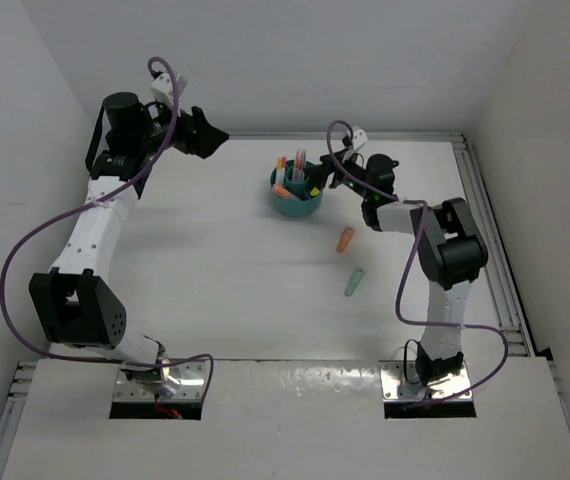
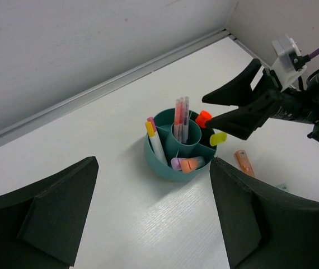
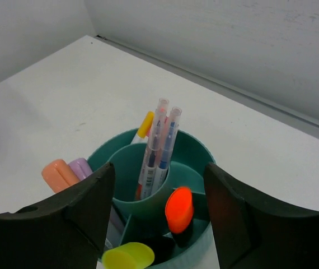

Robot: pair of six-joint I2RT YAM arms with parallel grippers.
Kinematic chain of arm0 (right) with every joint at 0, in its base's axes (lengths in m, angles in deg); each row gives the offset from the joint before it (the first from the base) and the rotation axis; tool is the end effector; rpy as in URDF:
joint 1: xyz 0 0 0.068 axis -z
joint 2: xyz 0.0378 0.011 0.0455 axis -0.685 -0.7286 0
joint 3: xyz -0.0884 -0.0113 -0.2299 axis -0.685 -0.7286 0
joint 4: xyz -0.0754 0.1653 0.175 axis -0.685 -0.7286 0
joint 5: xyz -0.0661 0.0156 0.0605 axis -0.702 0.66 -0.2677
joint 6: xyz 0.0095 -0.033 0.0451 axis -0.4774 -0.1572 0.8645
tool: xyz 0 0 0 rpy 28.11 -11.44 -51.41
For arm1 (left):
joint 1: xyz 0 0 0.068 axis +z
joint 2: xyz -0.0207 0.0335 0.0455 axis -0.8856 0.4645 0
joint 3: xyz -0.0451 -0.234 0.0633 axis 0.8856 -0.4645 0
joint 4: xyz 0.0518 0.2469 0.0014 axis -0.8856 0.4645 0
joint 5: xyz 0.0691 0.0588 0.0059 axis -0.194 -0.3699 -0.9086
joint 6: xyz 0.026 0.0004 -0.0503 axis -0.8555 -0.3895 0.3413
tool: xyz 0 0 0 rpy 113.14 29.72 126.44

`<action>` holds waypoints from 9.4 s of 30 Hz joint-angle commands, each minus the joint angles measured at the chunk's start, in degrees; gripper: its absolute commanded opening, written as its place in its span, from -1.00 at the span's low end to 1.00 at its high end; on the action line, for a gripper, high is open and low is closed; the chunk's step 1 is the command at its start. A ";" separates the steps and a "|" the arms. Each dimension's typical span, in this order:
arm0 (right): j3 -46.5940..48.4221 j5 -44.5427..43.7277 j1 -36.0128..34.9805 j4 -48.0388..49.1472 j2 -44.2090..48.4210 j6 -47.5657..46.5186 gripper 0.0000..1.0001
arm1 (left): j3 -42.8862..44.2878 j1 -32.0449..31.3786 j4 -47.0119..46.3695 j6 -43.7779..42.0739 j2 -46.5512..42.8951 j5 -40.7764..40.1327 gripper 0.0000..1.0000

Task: Sort the stationery into containers
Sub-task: Place the stationery in the storage box, then pick up the stationery from the center of the board, then place the stationery in the storage box, then pick up the stationery from the center of the board, then place the stationery in the storage box.

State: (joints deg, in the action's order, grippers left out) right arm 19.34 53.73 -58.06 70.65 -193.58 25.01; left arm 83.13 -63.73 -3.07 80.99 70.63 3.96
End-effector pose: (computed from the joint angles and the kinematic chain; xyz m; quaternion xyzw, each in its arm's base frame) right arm 0.4043 0.1259 0.1701 -0.1637 0.6769 0.3454 0.6290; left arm 0.3434 -0.0334 0.3871 0.1761 0.7283 -0.3043 0.5882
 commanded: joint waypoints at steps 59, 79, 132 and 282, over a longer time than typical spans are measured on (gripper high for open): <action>28.05 -25.77 0.33 -97.84 -6.49 14.42 0.09 | -13.21 1.41 7.39 -4.89 -11.18 -8.77 0.87; 34.11 -24.80 0.33 -103.03 -9.14 12.49 -0.80 | -14.70 4.57 6.25 -5.15 -10.74 -4.20 0.89; 39.22 -20.68 -1.87 -45.99 -8.35 11.87 -1.00 | -11.71 7.03 1.94 -3.57 -8.10 -2.00 0.95; 43.70 -31.83 1.74 -57.87 -2.45 16.70 -1.00 | -16.02 5.98 3.08 -10.69 -11.97 -6.92 1.00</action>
State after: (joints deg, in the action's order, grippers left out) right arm 61.40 25.01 -55.38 3.02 -195.46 41.93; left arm 64.64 -57.83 2.00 70.04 58.68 -2.71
